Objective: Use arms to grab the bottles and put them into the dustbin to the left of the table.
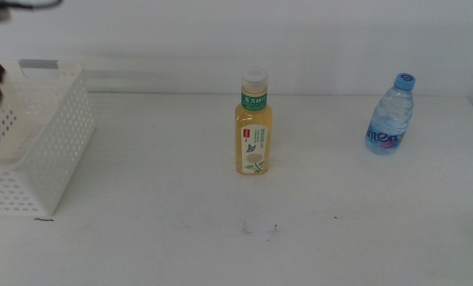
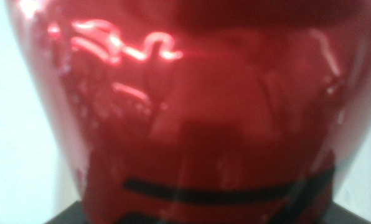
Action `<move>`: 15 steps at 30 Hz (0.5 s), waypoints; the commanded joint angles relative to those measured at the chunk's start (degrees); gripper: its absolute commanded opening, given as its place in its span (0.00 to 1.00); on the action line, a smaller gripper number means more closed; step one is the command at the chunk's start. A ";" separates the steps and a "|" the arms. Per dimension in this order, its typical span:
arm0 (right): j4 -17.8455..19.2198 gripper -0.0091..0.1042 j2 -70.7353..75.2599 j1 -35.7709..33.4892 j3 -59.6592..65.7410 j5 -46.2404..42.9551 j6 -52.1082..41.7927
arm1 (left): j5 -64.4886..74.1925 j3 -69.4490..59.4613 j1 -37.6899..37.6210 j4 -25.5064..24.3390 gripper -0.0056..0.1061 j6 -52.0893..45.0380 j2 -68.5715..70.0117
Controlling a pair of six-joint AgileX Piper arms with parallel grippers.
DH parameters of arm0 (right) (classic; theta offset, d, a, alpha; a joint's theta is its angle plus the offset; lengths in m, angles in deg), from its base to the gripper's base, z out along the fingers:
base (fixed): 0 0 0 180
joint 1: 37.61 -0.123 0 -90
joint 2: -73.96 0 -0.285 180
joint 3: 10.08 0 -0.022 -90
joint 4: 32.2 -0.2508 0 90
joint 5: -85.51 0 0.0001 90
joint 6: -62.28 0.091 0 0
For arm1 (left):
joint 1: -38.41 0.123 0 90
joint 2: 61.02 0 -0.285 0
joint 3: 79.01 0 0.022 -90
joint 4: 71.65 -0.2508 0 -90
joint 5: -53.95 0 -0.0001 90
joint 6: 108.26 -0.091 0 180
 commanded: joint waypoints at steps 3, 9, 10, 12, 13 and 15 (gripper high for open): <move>0.35 0.76 0.28 0.49 0.18 -0.32 -0.36 | -3.35 1.12 0.08 0.63 0.04 -1.25 -5.49; 0.35 0.76 0.28 0.49 0.18 -0.32 -0.36 | -9.08 1.12 0.08 1.02 0.05 -1.25 -10.92; 0.35 0.76 0.28 0.49 0.18 -0.32 -0.36 | -9.84 1.12 0.08 1.49 0.06 -1.25 -11.54; 0.35 0.76 0.28 0.49 0.18 -0.32 -0.36 | -10.68 1.12 0.08 2.10 0.09 -1.25 -13.04; 0.35 0.76 0.28 0.49 0.18 -0.32 -0.36 | -10.79 1.12 0.08 2.10 0.11 -2.16 -13.67; 0.35 0.76 0.28 0.49 0.18 -0.32 -0.36 | -11.03 1.12 0.08 2.20 0.15 -3.36 -15.05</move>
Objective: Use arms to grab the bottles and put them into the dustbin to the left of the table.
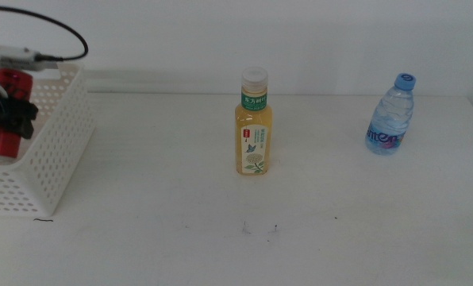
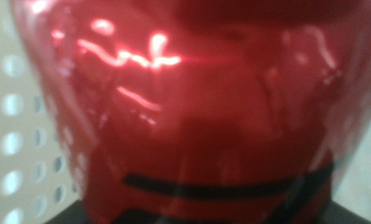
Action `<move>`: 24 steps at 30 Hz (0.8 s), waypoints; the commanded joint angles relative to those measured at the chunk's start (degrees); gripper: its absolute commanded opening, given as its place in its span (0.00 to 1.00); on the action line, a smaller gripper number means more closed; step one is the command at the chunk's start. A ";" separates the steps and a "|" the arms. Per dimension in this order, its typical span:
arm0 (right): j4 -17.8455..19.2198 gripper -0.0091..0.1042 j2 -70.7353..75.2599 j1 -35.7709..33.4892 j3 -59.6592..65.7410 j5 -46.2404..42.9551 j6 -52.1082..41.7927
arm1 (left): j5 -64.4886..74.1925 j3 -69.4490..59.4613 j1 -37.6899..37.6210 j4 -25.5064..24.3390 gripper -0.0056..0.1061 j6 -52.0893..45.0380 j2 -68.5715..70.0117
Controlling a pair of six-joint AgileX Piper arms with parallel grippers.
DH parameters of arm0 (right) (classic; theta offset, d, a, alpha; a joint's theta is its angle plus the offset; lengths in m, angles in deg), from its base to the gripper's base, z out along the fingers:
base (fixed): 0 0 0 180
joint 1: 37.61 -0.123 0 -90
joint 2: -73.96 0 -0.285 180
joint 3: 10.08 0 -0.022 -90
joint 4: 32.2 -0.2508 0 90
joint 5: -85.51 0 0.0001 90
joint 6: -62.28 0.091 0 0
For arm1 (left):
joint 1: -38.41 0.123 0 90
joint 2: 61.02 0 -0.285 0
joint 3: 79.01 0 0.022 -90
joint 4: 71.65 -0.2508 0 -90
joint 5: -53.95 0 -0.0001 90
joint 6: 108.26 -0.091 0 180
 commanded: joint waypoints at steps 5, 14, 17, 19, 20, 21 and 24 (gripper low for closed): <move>0.35 0.76 0.28 0.49 0.18 -0.32 -0.36 | -2.44 0.80 0.08 0.84 0.31 -1.03 -2.77; 0.35 0.76 0.28 0.49 0.18 -0.32 -0.36 | -2.20 0.80 -0.02 0.73 0.84 -1.03 -3.00; 0.35 0.76 0.28 0.49 0.18 -0.32 -0.36 | -0.49 0.80 -0.18 1.18 0.89 0.50 -0.39; 0.35 0.76 0.28 0.49 0.18 -0.32 -0.36 | 0.57 0.80 -1.04 1.29 0.89 0.50 2.55; 0.35 0.76 0.28 0.49 0.18 -0.32 -0.36 | 1.10 0.80 -1.58 1.17 0.89 0.50 3.98; 0.35 0.76 0.28 0.49 0.18 -0.32 -0.36 | 1.89 0.80 -2.42 1.06 0.89 0.94 5.87; 0.35 0.76 0.28 0.49 0.18 -0.32 -0.36 | 1.61 -1.79 -6.26 0.92 0.89 2.83 12.99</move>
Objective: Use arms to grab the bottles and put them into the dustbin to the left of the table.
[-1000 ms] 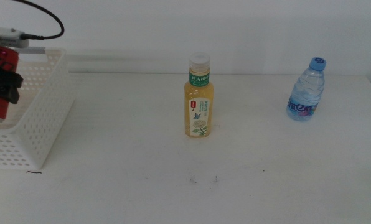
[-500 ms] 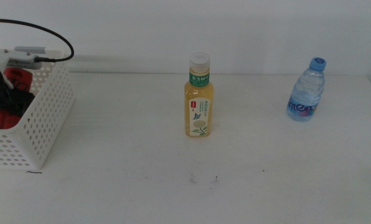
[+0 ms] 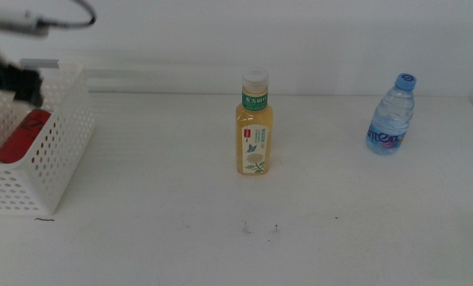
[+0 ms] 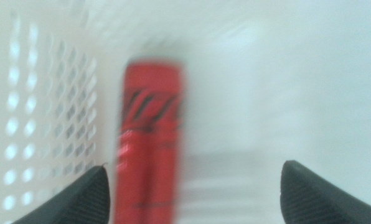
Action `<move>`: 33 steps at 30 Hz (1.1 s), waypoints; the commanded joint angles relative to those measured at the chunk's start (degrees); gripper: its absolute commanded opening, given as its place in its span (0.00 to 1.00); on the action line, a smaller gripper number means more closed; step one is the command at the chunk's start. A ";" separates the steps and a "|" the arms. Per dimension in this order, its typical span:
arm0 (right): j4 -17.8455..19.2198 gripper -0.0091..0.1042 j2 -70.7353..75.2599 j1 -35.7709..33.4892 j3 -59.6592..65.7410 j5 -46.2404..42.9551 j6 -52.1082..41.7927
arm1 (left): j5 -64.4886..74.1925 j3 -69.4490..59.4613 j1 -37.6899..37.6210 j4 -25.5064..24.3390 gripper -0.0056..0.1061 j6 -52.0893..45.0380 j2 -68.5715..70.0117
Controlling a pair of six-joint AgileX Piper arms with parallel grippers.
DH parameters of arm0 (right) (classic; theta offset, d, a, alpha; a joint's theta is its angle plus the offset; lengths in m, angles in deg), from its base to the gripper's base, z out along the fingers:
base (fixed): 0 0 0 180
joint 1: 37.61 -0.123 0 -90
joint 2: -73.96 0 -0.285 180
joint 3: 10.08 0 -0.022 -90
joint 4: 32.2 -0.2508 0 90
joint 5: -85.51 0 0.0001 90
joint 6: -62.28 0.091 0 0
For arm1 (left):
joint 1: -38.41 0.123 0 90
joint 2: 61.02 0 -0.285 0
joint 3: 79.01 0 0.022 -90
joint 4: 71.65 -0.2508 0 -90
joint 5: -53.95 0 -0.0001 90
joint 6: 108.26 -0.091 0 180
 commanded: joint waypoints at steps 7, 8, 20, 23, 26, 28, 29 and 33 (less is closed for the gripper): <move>0.35 0.76 0.28 0.49 0.18 -0.32 -0.36 | -28.81 -27.20 -21.62 0.14 0.89 10.01 25.35; 0.35 0.76 0.28 0.49 0.18 -0.32 -0.36 | -33.43 -31.11 -24.04 0.14 0.89 11.10 28.06; 0.35 0.76 0.28 0.49 0.18 -0.32 -0.36 | -96.67 -74.46 -44.92 0.79 0.89 18.94 32.39; 0.35 0.76 0.28 0.49 0.18 -0.32 -0.36 | -98.30 -74.65 -45.51 0.89 0.89 19.07 29.37; 0.35 0.76 0.28 0.49 0.18 -0.32 -0.36 | -98.42 -72.07 -46.83 0.93 0.89 21.05 24.46; 0.35 0.76 0.28 0.49 0.18 -0.32 -0.36 | -98.57 -69.27 -47.91 1.56 0.89 22.54 20.39; 0.35 0.76 0.28 0.49 0.18 -0.32 -0.36 | -98.71 -67.76 -48.37 1.61 0.89 22.54 18.33; 0.35 0.76 0.28 0.49 0.18 -0.32 -0.36 | -99.46 -61.80 -48.67 0.76 0.89 25.03 11.36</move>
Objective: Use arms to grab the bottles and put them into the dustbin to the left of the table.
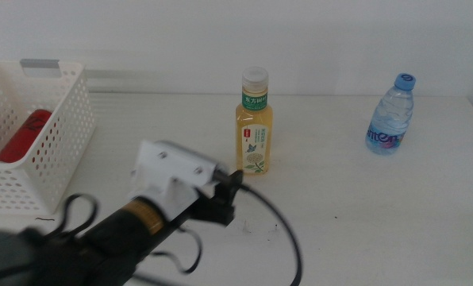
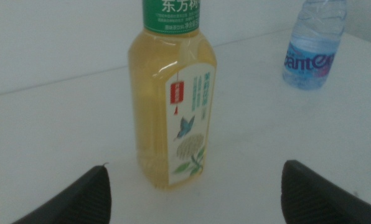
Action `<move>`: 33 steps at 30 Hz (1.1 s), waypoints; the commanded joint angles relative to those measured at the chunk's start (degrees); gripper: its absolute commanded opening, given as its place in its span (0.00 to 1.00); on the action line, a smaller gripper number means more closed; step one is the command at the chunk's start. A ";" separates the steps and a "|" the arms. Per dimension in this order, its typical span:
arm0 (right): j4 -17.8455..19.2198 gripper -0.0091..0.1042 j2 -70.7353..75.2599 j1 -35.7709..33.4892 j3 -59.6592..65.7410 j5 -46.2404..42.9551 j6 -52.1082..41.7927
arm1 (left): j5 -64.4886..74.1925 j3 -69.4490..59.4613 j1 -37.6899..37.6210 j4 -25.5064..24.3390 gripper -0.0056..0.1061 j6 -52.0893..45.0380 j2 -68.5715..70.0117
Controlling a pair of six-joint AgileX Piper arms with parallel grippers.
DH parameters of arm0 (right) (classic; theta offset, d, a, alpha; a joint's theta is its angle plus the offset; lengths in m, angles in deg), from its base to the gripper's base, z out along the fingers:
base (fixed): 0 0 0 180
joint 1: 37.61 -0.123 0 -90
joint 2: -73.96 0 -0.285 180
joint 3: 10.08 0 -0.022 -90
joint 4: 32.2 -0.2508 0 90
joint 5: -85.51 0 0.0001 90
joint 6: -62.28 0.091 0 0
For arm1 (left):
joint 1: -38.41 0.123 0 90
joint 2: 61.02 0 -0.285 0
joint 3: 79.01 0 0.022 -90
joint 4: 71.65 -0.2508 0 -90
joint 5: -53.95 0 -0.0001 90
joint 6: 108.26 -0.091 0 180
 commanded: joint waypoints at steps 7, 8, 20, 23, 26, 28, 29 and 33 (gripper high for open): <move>0.35 0.76 0.28 0.49 0.18 -0.32 -0.36 | 0.29 13.89 -0.60 -1.05 0.89 4.14 -12.44; 0.35 0.76 0.28 0.49 0.18 -0.32 -0.36 | 0.69 15.41 -0.60 -0.80 0.89 4.43 -13.68; 0.35 0.76 0.28 0.49 0.18 -0.32 -0.36 | 1.19 26.41 -0.60 7.60 0.89 3.30 -24.35; 0.35 0.76 0.28 0.49 0.18 -0.32 -0.36 | 2.04 27.74 -0.48 8.17 0.89 2.53 -25.52; 0.35 0.76 0.28 0.49 0.18 -0.32 -0.36 | 1.92 28.82 -0.01 7.93 0.89 1.83 -26.63; 0.35 0.76 0.28 0.49 0.18 -0.32 -0.36 | 1.92 29.70 0.23 7.81 0.89 1.83 -27.33; 0.35 0.76 0.28 0.49 0.18 -0.32 -0.36 | 1.92 30.22 0.51 7.81 0.89 1.83 -27.69; 0.35 0.76 0.28 0.49 0.18 -0.32 -0.36 | 1.52 33.35 1.24 7.17 0.89 1.83 -30.26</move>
